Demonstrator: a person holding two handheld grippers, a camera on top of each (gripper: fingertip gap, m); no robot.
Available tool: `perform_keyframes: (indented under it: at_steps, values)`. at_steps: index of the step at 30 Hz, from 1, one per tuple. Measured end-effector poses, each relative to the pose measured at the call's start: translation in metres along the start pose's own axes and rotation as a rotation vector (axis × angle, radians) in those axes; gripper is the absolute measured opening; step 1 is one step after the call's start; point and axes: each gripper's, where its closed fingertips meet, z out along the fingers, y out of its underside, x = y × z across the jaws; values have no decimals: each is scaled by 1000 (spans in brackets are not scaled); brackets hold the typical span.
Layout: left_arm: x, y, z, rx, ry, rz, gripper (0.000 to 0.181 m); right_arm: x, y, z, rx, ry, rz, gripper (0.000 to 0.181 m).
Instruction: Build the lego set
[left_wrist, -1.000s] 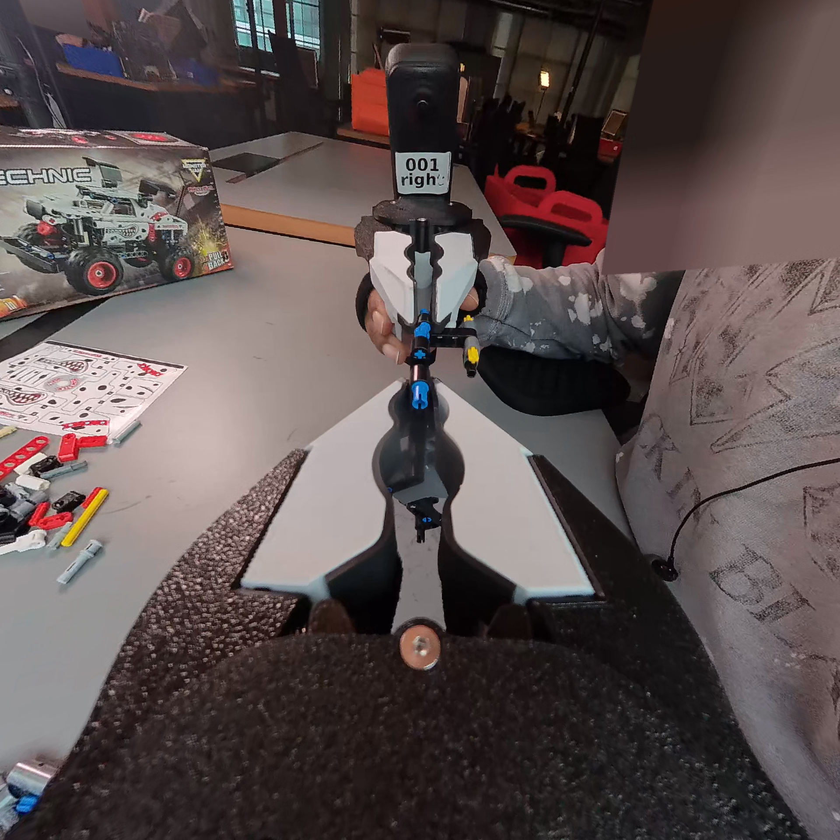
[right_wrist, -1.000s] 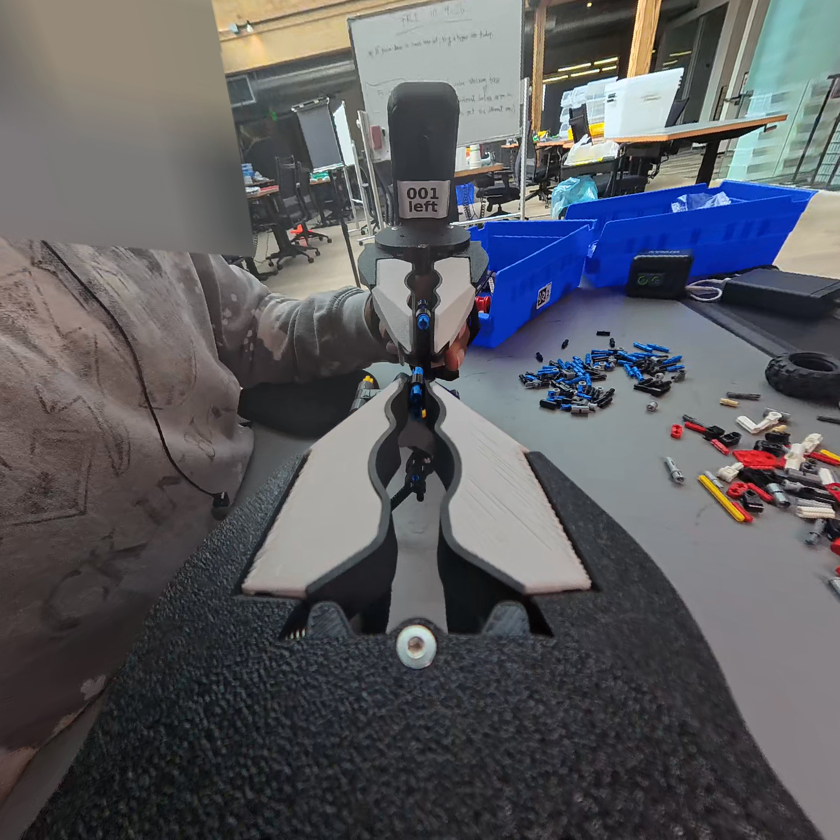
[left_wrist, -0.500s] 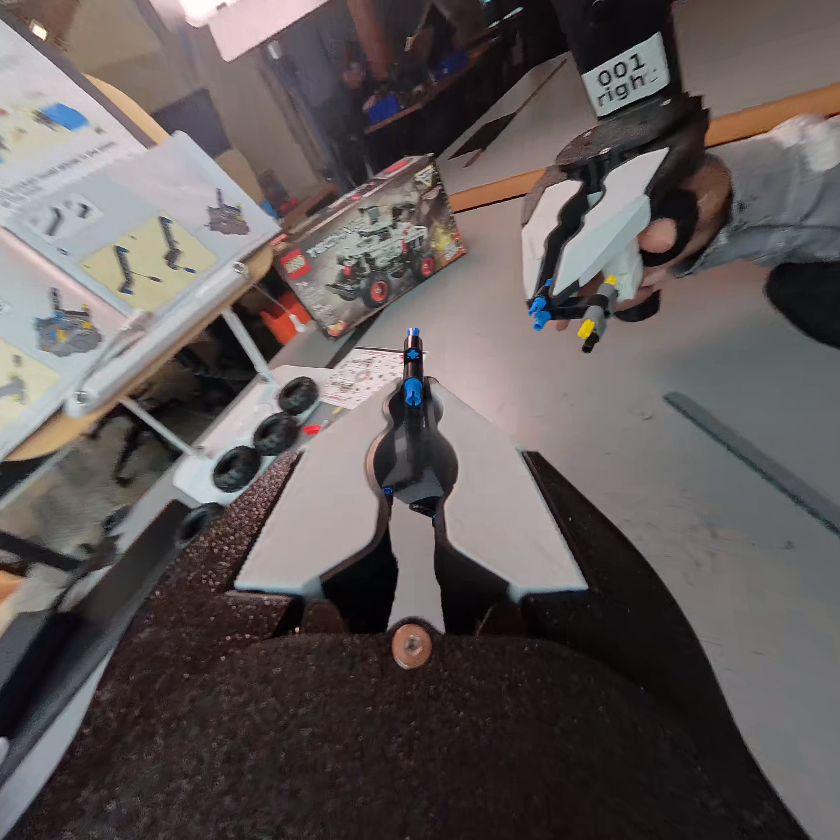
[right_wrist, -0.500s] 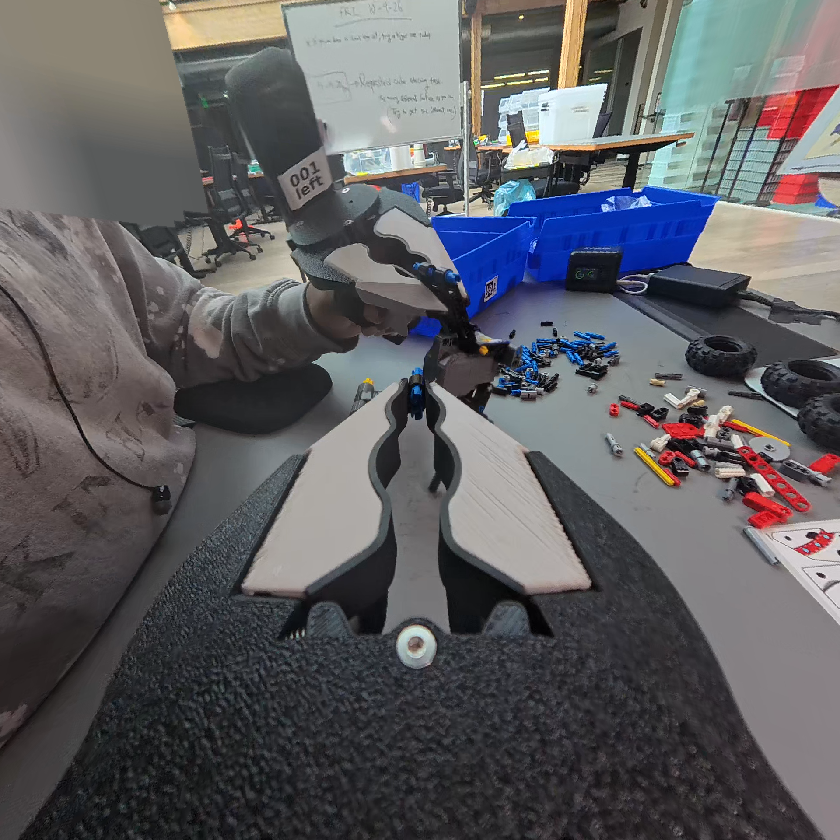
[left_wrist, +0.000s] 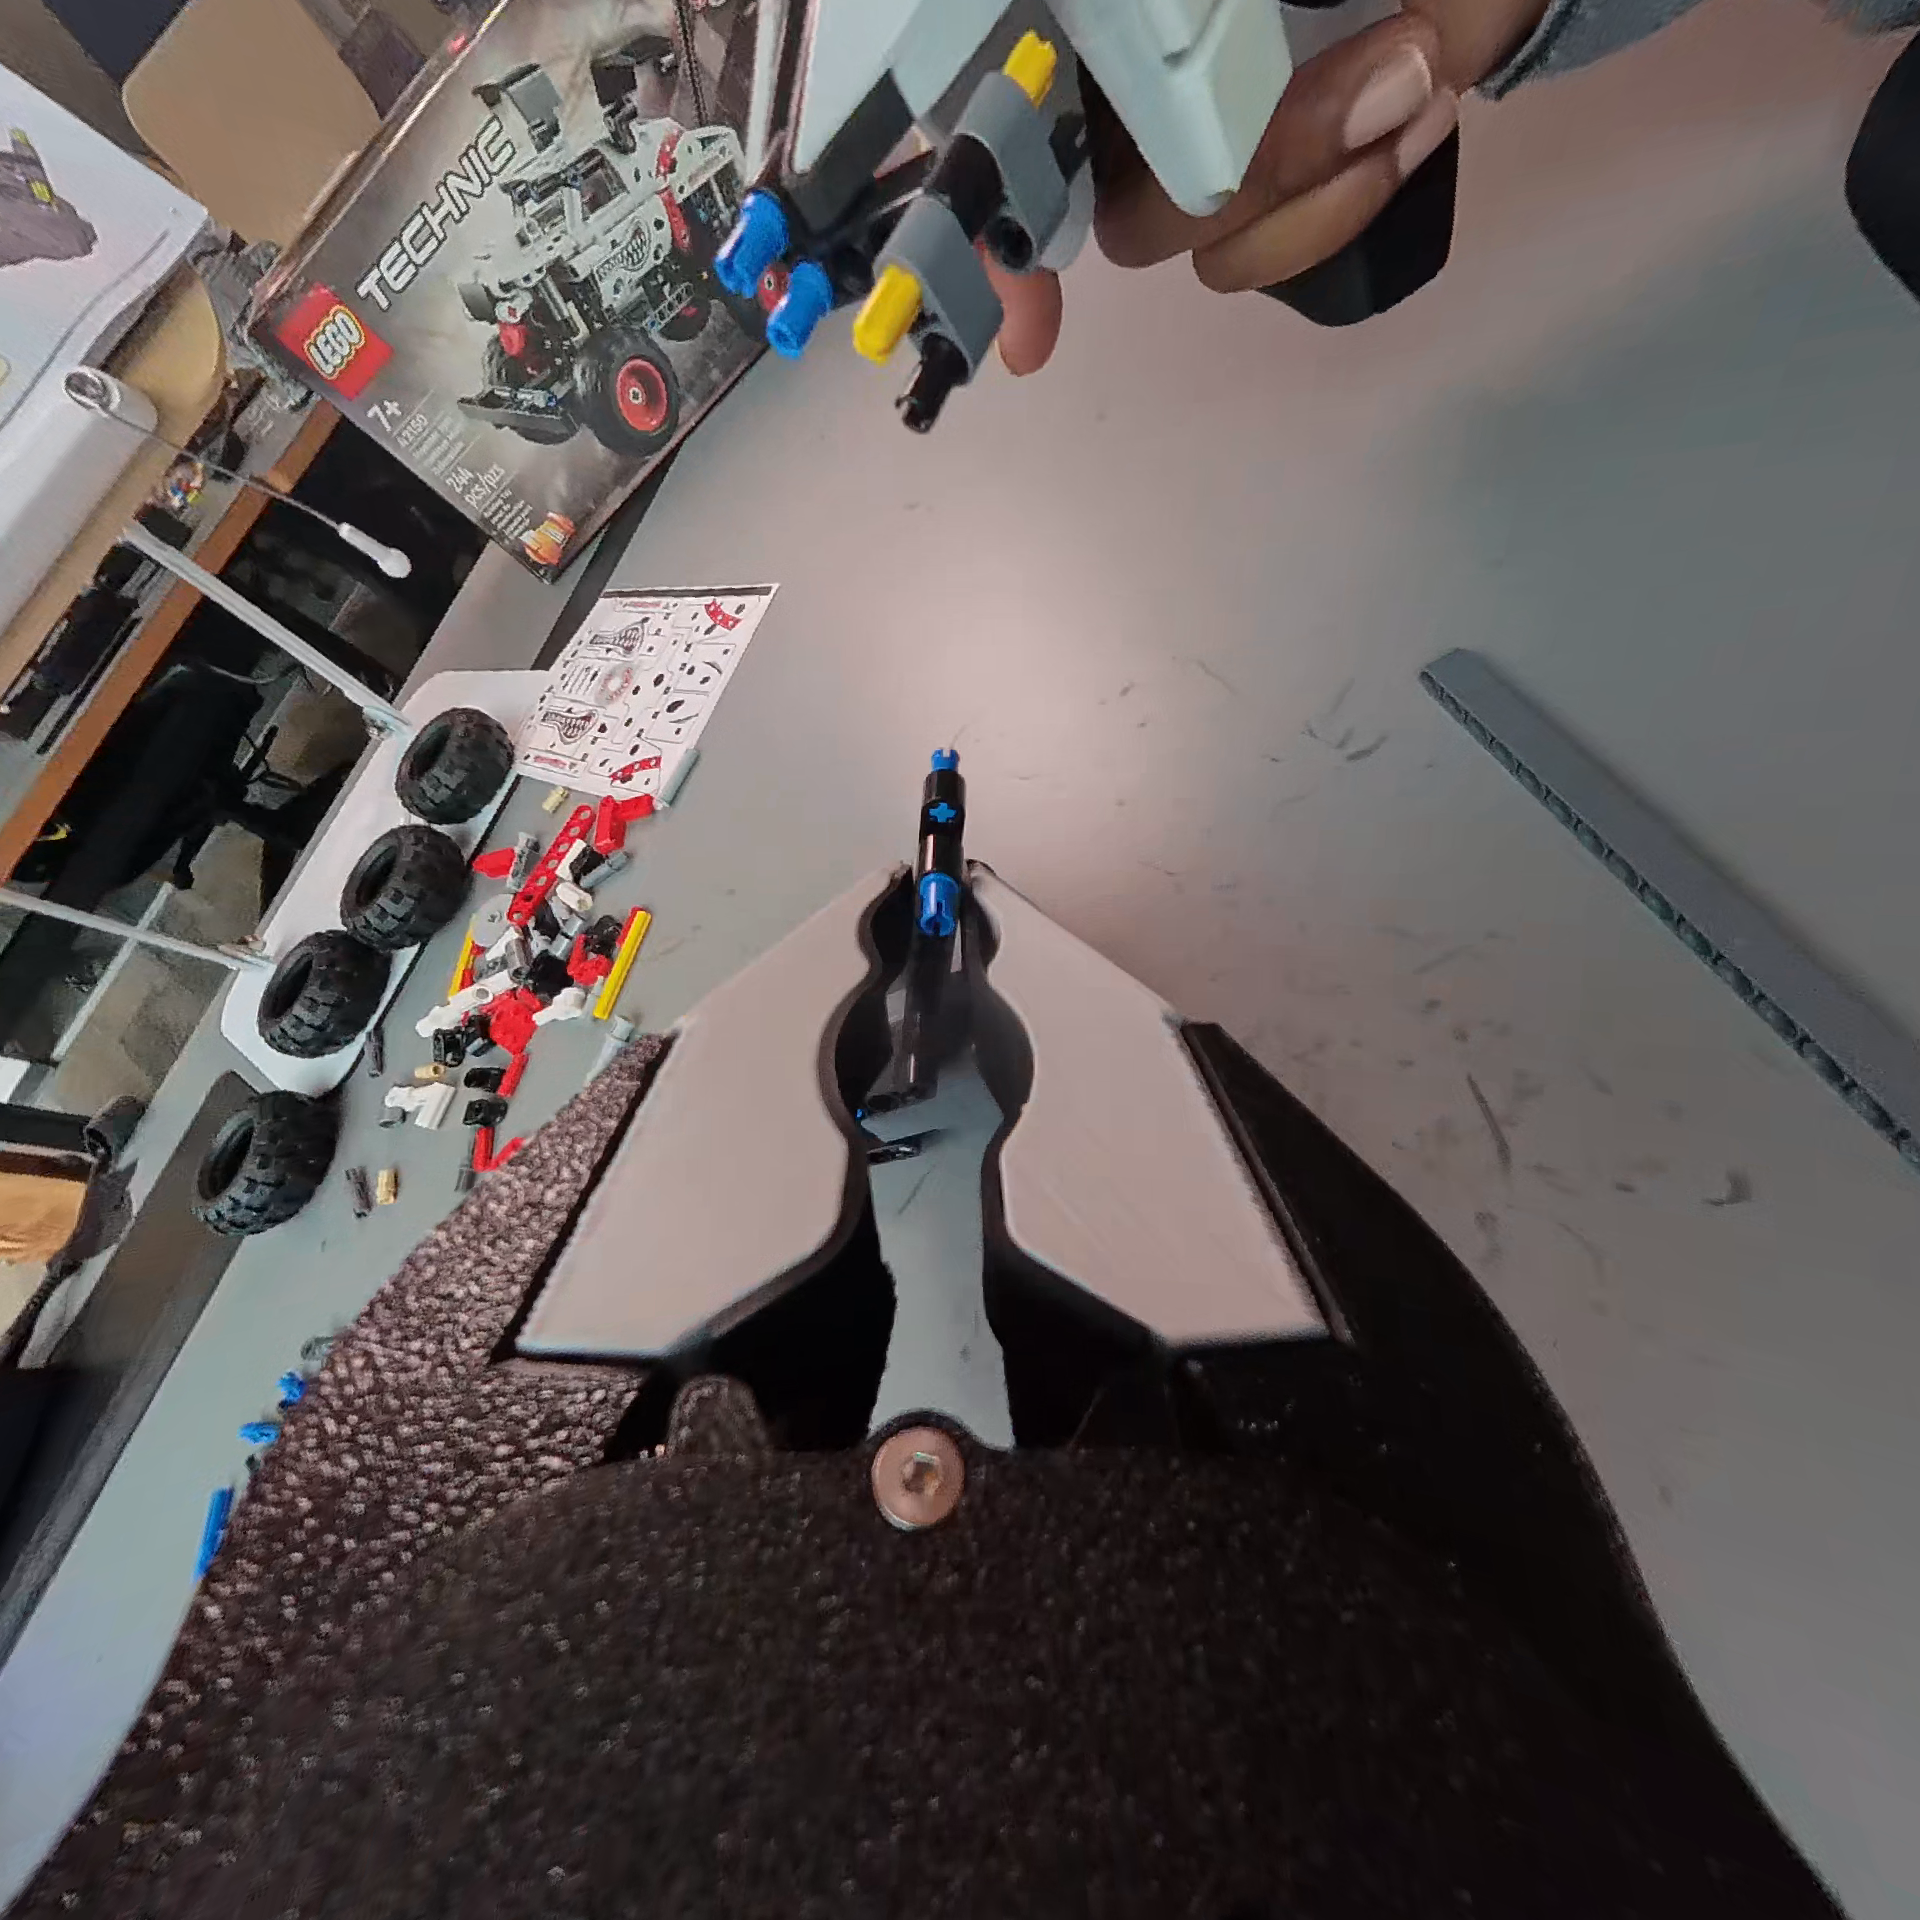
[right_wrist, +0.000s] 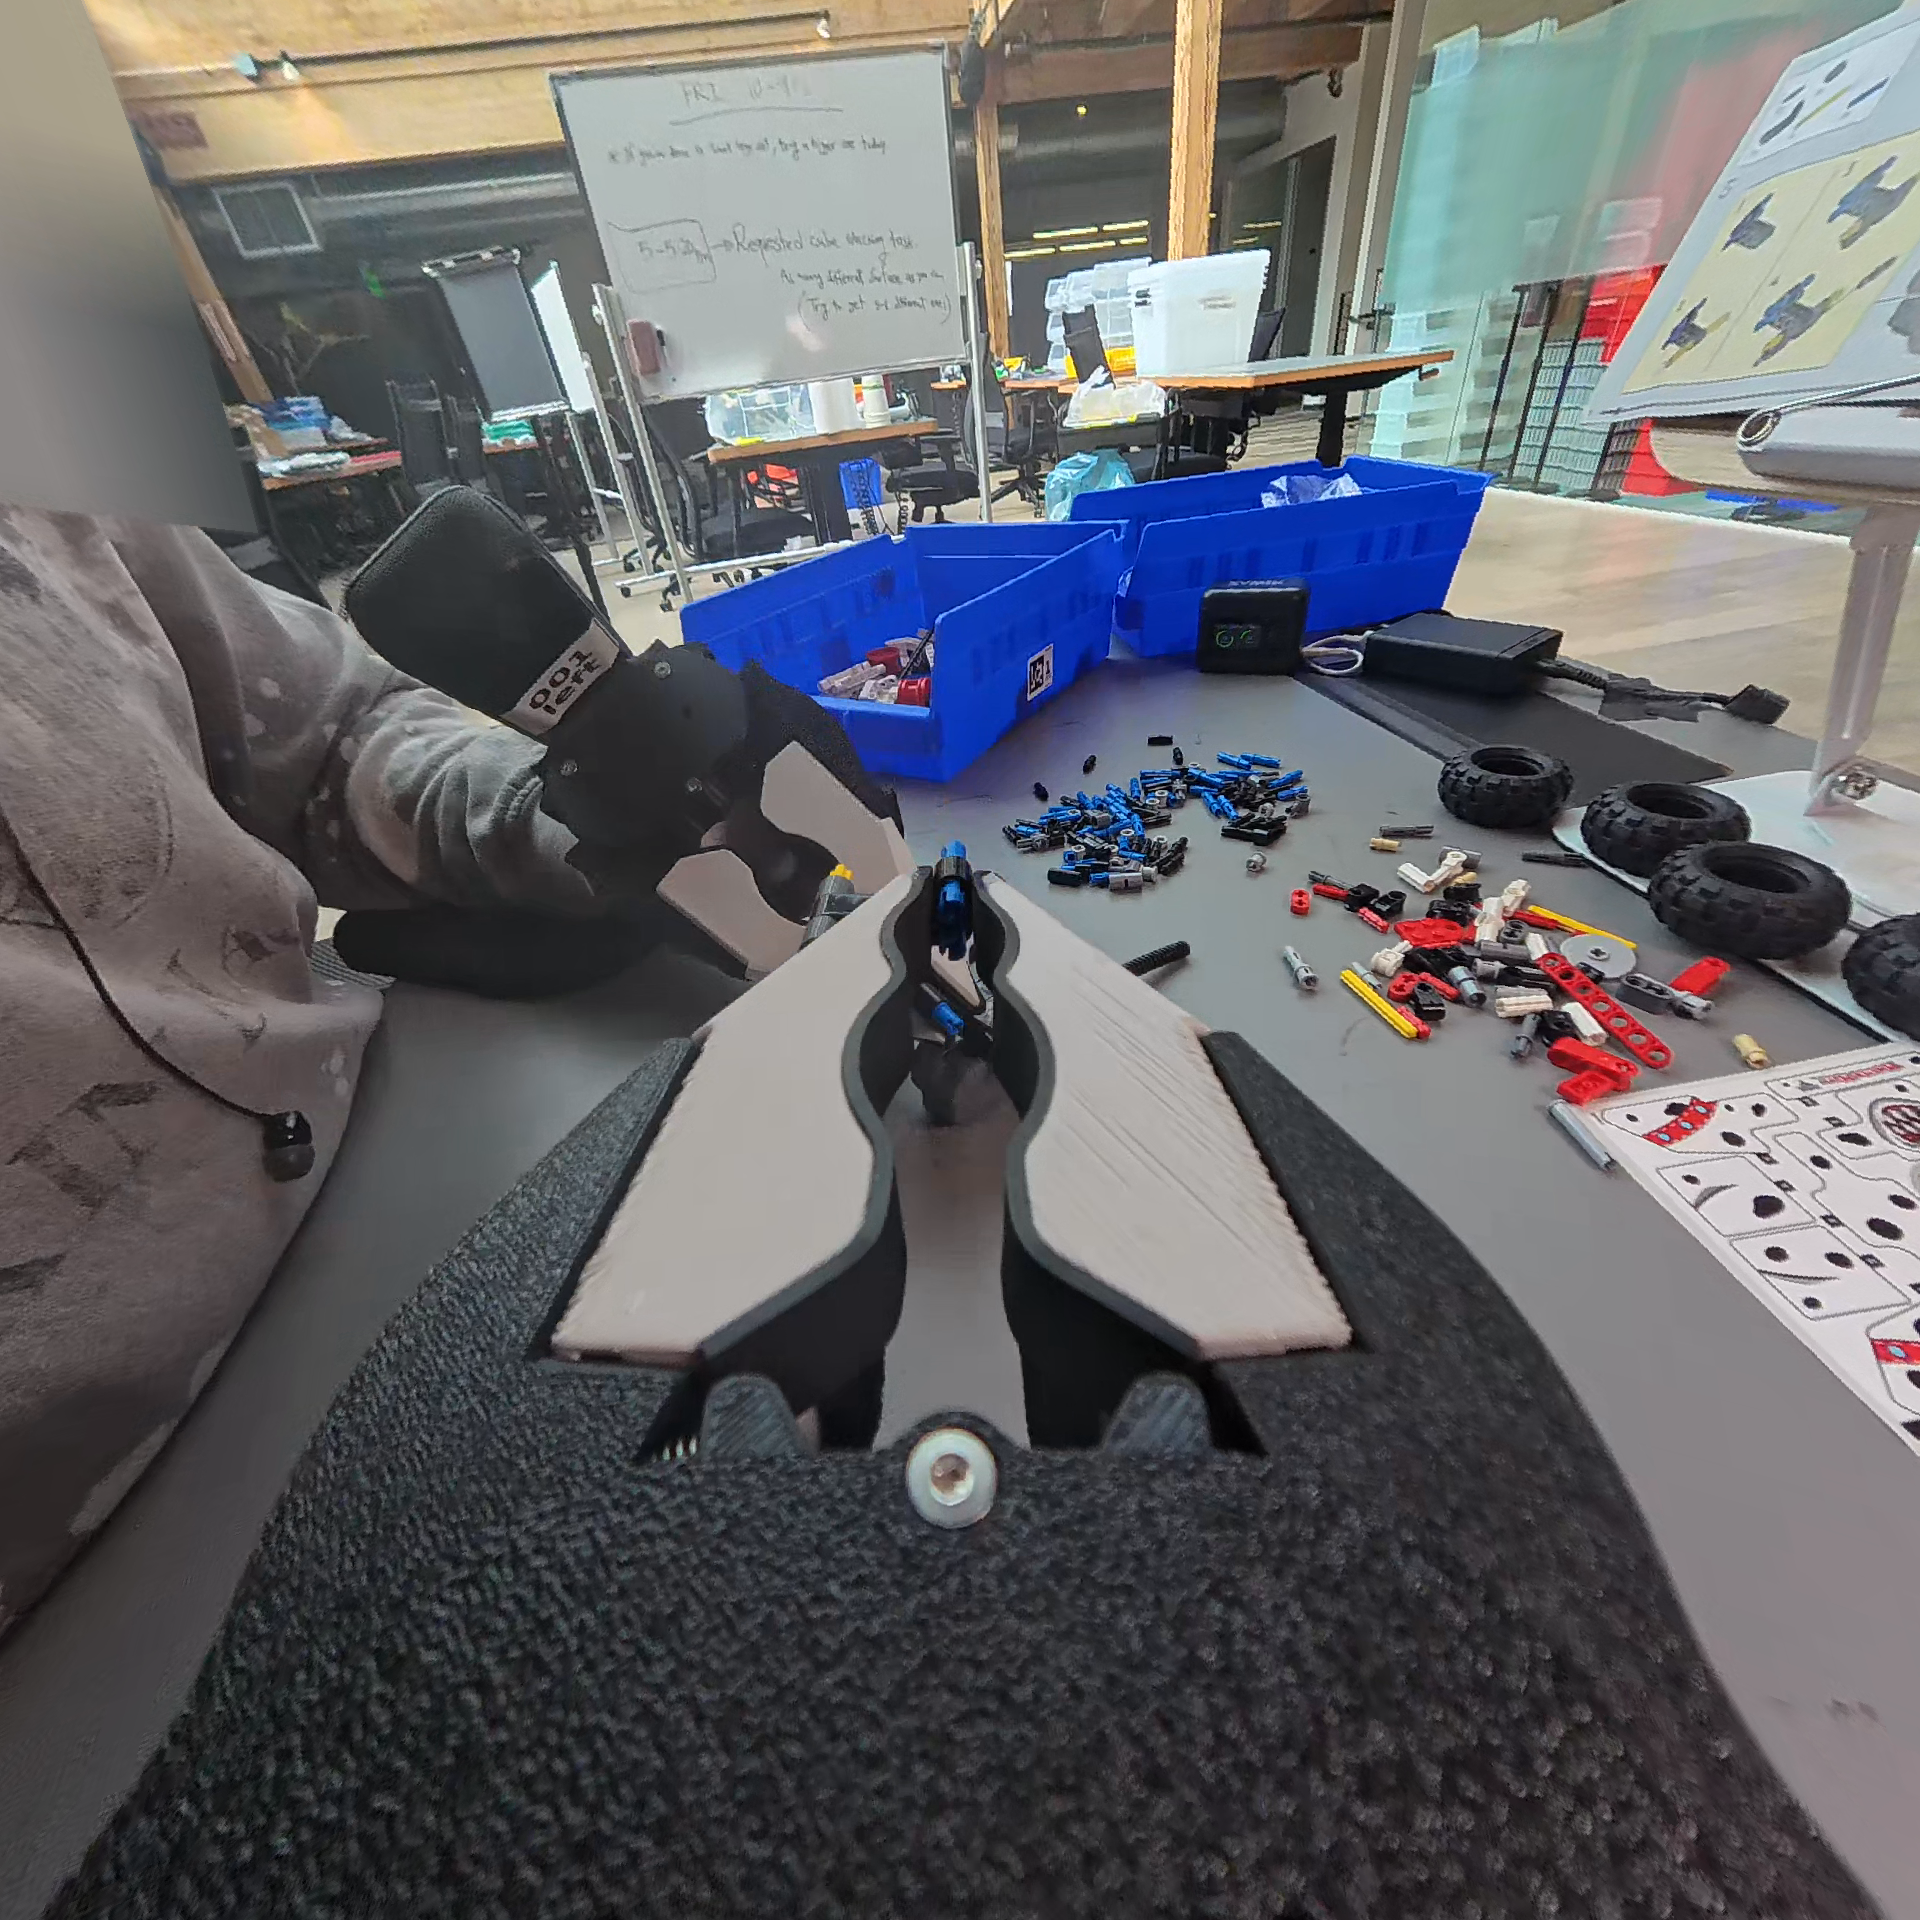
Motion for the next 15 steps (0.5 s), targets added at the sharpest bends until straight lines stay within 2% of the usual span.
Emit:
perform_keyframes:
  at_steps: [1, 4, 6, 10, 15]
  values:
    - [-1, -1, 1, -7, -7, -34, 9, 1, 0, -2, 1, 6, 1, 6]
    - [1, -3, 4, -11, 20, -196, 13, 4, 1, -5, 0, 9, 13, 6]
    - [5, -5, 5, -11, 60, -284, 23, 5, 2, -5, 0, 6, 22, 6]
    - [7, -8, -1, 32, 157, -347, 36, 7, 6, -5, -7, 6, 37, 7]
    - [11, -10, -25, 95, 443, -428, 51, 9, 12, -3, -21, 2, 57, 6]
